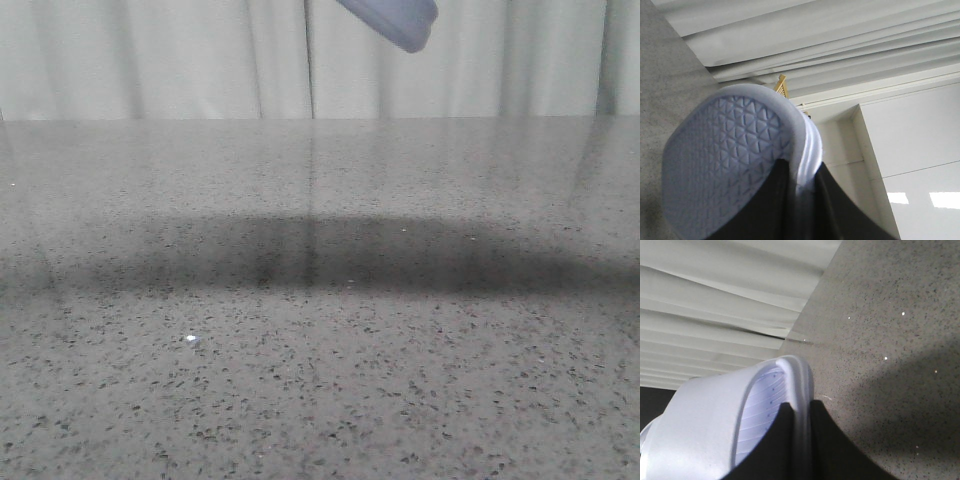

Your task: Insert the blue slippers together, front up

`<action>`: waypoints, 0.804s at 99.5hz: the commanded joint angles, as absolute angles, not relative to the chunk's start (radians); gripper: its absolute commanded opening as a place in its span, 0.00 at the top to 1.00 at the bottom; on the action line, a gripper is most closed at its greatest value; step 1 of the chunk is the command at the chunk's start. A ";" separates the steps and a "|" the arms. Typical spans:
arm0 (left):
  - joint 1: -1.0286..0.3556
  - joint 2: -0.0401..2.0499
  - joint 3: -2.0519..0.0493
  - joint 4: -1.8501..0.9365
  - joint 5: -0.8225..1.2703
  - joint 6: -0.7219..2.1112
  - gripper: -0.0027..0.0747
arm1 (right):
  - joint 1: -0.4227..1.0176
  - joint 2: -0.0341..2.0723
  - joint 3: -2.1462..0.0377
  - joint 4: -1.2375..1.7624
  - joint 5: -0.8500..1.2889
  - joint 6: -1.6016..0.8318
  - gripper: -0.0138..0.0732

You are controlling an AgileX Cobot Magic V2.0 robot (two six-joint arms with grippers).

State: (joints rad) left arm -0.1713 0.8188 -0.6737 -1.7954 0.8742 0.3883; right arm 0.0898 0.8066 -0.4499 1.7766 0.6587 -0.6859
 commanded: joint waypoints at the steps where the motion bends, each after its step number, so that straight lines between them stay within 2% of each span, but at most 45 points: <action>1: -0.183 0.816 -0.701 -1.845 1.015 0.376 0.94 | 0.100 0.828 -0.522 1.871 0.930 -0.753 0.96; 26: -0.183 0.816 -0.701 -1.845 1.017 0.379 0.94 | 0.100 0.847 -0.559 1.871 0.982 -0.804 0.96; 27: -0.183 0.816 -0.701 -1.840 1.018 0.394 0.94 | 0.100 0.856 -0.562 1.871 1.032 -0.878 0.96; 51: -0.183 0.816 -0.701 -1.814 0.995 0.395 0.94 | 0.100 0.851 -0.562 1.864 0.869 -1.010 0.94; 63: -0.183 0.816 -0.701 -1.780 0.966 0.395 0.94 | 0.100 0.851 -0.562 1.853 0.829 -1.038 0.80; 80: -0.183 0.816 -0.685 -1.772 0.913 0.395 0.94 | 0.100 0.851 -0.562 1.849 0.771 -1.072 0.48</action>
State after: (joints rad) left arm -0.1691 0.8132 -0.6691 -1.7486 0.8297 0.4113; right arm 0.0873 0.8658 -0.5182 1.7626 0.6663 -1.0225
